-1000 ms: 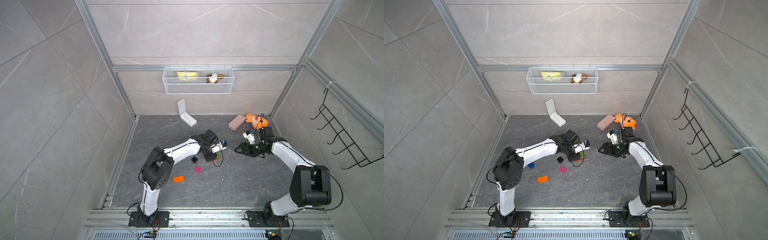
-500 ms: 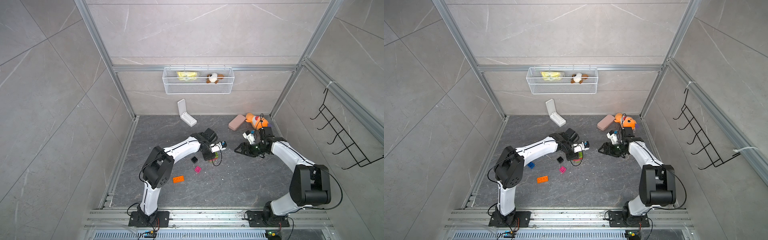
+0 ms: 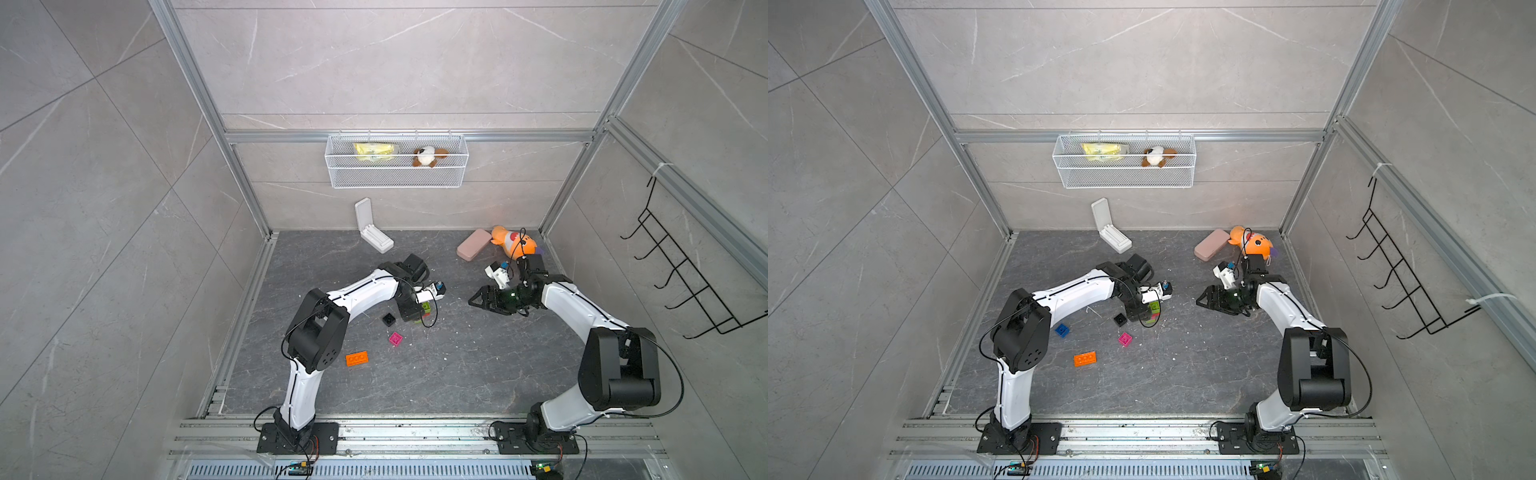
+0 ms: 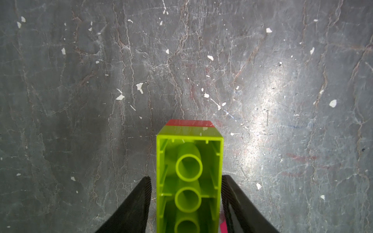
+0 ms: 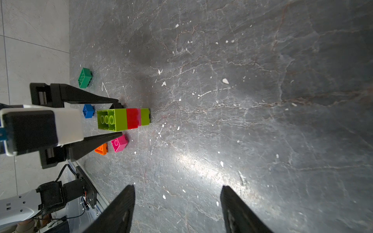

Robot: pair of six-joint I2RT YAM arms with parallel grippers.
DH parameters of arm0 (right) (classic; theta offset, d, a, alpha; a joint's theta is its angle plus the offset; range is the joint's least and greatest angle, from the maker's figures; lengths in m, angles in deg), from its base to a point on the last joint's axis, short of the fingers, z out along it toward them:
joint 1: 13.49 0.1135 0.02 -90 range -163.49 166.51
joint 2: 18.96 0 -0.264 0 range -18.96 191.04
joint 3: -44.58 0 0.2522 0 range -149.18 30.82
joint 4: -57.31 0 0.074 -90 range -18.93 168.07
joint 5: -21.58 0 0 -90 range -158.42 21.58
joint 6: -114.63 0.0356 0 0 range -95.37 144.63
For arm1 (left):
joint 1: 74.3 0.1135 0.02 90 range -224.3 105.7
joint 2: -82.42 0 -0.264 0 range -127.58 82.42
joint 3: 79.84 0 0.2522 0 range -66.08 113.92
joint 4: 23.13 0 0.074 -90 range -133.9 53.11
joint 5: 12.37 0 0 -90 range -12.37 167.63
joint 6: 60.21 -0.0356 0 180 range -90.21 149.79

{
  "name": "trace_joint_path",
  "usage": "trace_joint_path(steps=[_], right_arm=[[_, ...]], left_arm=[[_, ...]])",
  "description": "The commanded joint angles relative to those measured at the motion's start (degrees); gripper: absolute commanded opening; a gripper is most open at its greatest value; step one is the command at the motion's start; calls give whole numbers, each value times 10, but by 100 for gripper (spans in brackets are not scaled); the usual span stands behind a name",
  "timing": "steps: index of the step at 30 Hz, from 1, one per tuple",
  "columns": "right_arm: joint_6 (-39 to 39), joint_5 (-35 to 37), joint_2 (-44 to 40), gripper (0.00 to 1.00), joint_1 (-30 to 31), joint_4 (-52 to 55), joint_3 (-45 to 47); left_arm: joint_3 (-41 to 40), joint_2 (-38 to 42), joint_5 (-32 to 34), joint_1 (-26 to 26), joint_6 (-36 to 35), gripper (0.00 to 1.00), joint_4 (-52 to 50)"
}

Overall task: Assemble a carrot with lego
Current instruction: Assemble the lego brick with the lego brick, then pick up the lego brick from the center of the board.

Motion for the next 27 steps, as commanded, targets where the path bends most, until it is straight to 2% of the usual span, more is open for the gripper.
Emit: trace_joint_path(steps=[1, 5, 7, 10, 13, 14, 17, 20, 24, 27], right_arm=[[1, -6, 2, 70, -2, 4, 3], [-17, -51, -36, 69, 10, -21, 20], [-30, -47, -72, 69, 40, -32, 24], [-61, -25, -126, 68, 112, -48, 28], [-83, 20, -160, 70, 201, -67, 27], [-87, 20, -161, 70, 218, -74, 25], [-93, 19, -148, 70, 267, -93, 14], [-94, 37, -121, 69, 298, -91, -7], [-102, 47, -95, 68, 313, -71, -27], [-105, 49, -86, 68, 313, -64, -33]], left_arm=[[-19, 64, -37, 7, 25, 64, 28], [-112, 161, -82, 32, 97, 67, 141], [-189, 228, -82, 56, 171, 67, 226], [-301, 317, -40, 117, 328, 66, 349], [-376, 367, 29, 196, 454, 66, 385], [-392, 375, 47, 213, 464, 66, 382], [-420, 386, 175, 226, 436, 68, 362], [-417, 370, 278, 228, 381, 77, 341], [-397, 330, 311, 255, 320, 84, 302], [-379, 302, 279, 289, 297, 86, 279]])
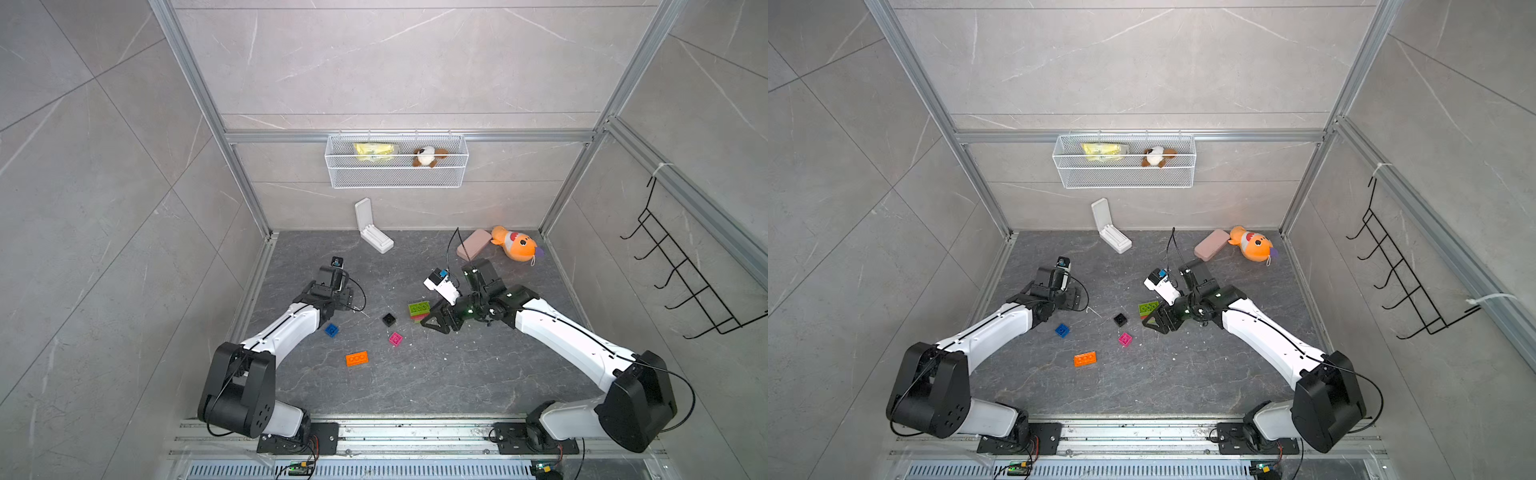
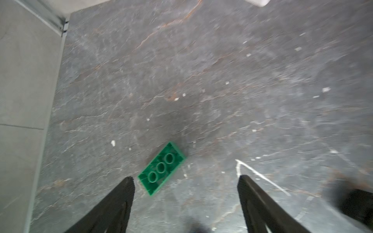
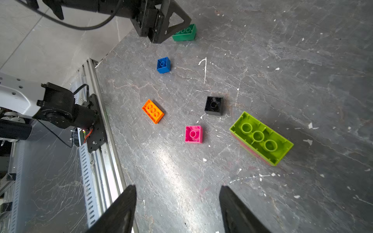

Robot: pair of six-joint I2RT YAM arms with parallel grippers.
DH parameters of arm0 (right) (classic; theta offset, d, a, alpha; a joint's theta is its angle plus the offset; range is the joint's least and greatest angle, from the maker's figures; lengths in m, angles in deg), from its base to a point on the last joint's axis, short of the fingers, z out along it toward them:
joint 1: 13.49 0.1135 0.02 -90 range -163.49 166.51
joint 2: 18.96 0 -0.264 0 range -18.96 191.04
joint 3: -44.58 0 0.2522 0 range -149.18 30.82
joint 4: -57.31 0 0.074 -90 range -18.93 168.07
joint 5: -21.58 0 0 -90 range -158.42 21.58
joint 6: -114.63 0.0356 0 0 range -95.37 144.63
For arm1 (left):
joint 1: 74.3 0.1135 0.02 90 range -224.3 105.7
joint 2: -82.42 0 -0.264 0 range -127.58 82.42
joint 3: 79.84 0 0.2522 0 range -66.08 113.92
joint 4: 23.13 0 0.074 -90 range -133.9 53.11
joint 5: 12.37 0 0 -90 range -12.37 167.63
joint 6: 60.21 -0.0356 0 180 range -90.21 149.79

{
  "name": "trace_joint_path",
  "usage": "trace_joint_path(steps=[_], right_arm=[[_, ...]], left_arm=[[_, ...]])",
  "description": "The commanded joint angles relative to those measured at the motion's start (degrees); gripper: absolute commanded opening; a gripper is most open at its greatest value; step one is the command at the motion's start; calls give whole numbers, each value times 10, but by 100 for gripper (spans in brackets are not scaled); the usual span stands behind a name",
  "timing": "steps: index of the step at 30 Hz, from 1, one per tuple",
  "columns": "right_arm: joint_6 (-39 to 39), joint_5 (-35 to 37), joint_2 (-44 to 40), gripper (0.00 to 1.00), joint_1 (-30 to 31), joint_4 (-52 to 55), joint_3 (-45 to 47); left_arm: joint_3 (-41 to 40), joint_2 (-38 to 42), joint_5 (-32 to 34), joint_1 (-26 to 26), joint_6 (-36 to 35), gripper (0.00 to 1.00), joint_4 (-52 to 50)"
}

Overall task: Assemble a carrot with lego
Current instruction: Pick up the lego brick from the center of the board.

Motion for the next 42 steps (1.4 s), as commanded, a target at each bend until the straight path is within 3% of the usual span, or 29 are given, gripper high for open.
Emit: trace_joint_path(steps=[1, 10, 18, 25, 37, 42], right_arm=[[-17, 11, 10, 68, 3, 18, -28], [-10, 12, 32, 68, 3, 26, -49], [8, 14, 51, 67, 5, 21, -57], [12, 20, 59, 67, 7, 26, -65], [14, 38, 78, 66, 9, 36, -75], [17, 41, 81, 66, 10, 37, -75]], left_arm=[[30, -21, 11, 35, -48, 87, -24], [57, -85, -105, 76, -96, 92, -62], [77, -139, -110, 91, -114, 91, -78], [87, -155, -94, 104, -113, 84, -86], [111, -181, -130, 126, -103, 56, -89], [112, -188, -131, 127, -100, 51, -87]])
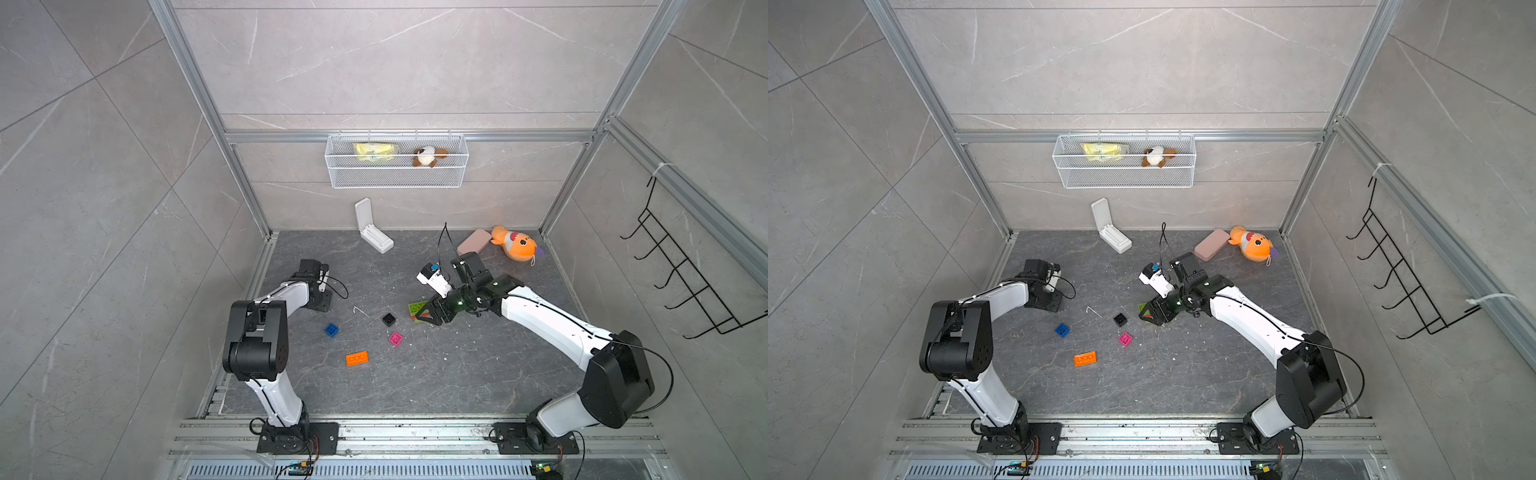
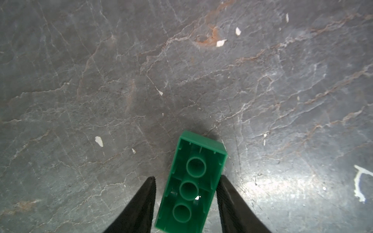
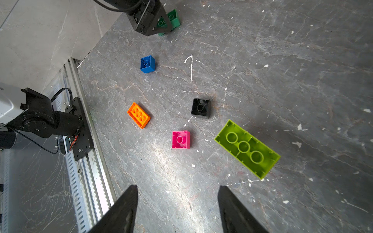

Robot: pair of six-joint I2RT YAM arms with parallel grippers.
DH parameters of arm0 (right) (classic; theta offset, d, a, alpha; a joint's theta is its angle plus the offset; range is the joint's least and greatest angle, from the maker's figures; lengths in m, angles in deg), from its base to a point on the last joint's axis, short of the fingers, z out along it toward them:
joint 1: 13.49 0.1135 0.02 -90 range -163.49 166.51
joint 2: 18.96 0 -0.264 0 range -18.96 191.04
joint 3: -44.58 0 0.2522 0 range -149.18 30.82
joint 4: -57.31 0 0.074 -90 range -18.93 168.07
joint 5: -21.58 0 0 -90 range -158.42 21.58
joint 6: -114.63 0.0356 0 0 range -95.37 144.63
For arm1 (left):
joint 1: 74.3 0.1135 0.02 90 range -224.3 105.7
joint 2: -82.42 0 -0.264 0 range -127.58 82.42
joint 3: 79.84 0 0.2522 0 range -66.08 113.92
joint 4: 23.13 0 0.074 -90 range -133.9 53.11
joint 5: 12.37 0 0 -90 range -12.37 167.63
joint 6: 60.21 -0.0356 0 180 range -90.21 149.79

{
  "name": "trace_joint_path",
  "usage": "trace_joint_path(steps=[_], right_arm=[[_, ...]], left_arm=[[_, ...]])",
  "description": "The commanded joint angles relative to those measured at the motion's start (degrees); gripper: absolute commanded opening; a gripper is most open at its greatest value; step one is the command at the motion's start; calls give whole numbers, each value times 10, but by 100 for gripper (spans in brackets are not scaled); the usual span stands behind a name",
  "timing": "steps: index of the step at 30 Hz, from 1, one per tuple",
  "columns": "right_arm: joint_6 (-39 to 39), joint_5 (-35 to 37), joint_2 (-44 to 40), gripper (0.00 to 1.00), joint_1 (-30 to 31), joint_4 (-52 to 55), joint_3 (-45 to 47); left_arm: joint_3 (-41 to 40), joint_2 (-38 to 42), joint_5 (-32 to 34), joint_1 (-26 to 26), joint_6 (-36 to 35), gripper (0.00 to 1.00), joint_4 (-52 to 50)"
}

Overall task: Assemble a carrot with lego
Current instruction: Pick up the lego brick from the center of the board, then assemble the lego brick with the lego brick.

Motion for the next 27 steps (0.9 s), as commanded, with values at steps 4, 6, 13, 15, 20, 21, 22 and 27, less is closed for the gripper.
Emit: trace_joint_path(steps=[4, 6, 13, 15, 20, 21, 22, 27], right_arm=[[8, 10, 8, 66, 5, 15, -11], [9, 12, 8, 66, 5, 16, -11], [10, 21, 8, 66, 5, 24, -12], [10, 28, 6, 66, 4, 33, -14], [18, 52, -4, 67, -26, 70, -18], [22, 47, -6, 67, -39, 72, -14], [27, 35, -9, 68, -58, 73, -10], [59, -45, -14, 67, -164, 77, 15]], left_arm=[[17, -16, -14, 5, 3, 44, -5], [16, -15, -16, 5, 4, 41, -2], [12, 21, -35, 6, 25, 29, 15], [8, 49, -66, 5, 35, 27, 24], [-12, 145, -177, -40, 49, 21, 64], [-14, 158, -186, -62, 41, 21, 66], [-14, 170, -192, -87, 32, 20, 66], [6, 188, -205, -227, -58, 17, 35]])
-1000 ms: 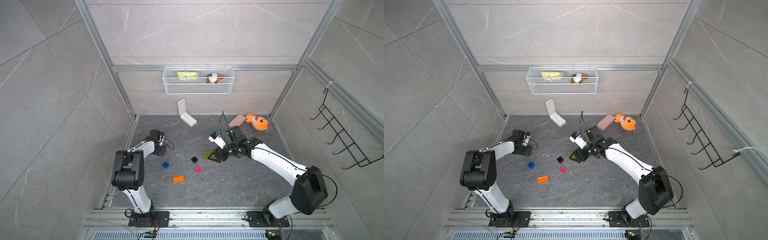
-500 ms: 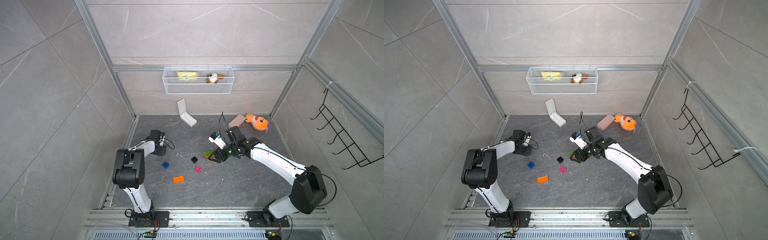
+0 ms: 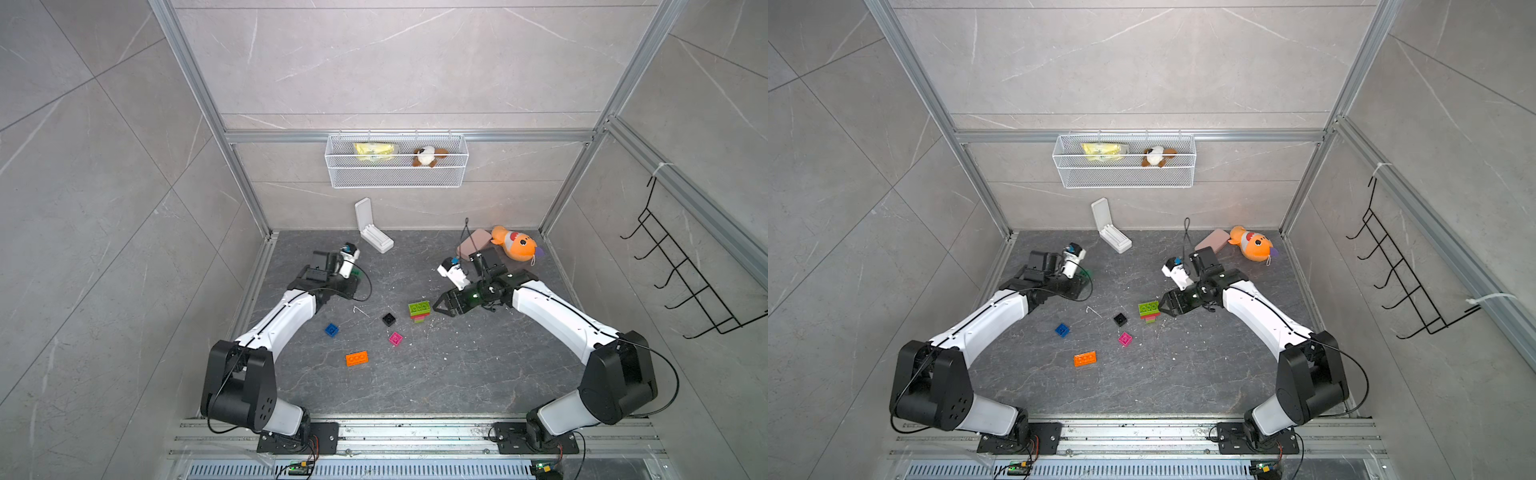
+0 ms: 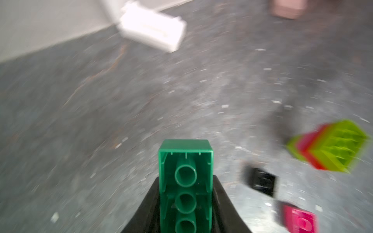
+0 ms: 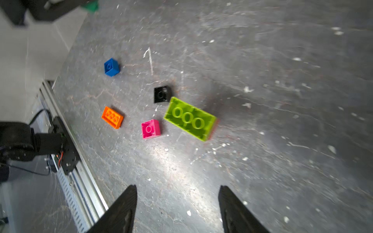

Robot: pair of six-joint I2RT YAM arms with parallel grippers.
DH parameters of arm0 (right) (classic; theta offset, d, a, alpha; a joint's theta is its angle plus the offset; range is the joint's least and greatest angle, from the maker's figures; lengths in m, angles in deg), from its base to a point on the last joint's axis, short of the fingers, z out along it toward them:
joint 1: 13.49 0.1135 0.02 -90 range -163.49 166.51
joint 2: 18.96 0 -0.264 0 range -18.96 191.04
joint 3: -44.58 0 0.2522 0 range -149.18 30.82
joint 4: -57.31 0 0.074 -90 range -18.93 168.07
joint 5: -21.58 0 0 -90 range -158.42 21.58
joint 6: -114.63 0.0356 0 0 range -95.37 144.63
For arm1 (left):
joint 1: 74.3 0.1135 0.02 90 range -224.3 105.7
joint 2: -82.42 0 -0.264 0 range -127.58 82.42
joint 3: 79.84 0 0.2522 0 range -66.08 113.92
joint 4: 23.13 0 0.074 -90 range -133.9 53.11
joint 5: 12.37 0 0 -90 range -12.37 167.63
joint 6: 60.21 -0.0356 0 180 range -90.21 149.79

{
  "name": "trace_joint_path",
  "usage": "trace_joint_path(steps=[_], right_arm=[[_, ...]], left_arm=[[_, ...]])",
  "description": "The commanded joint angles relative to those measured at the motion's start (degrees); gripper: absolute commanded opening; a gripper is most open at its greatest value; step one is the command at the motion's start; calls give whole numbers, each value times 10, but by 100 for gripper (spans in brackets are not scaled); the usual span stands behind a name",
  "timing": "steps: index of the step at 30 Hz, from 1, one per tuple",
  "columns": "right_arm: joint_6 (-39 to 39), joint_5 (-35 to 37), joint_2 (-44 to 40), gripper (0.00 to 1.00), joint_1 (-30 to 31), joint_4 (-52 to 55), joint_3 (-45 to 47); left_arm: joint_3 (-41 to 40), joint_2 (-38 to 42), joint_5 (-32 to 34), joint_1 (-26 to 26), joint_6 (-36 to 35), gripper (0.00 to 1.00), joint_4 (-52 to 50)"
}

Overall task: Assemble a carrot with lego
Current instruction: Assemble the lego brick with the lego brick.

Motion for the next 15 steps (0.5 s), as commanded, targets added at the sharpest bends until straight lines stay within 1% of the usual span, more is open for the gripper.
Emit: trace_joint_path(steps=[1, 4, 7, 11, 15], right_arm=[[30, -59, -13, 67, -58, 25, 17], [33, -73, -14, 67, -99, 31, 28], [41, -75, -24, 67, -123, 27, 45], [35, -77, -47, 67, -129, 18, 70], [36, -119, -89, 67, -129, -36, 122]], left_arm=[[17, 0, -38, -81, -74, 16, -19], [58, -36, -52, -135, -95, 15, -52], [120, -89, -34, -176, -119, 14, -104], [199, -157, -16, -204, -141, 14, -171], [259, -211, -3, -214, -163, 14, -216]])
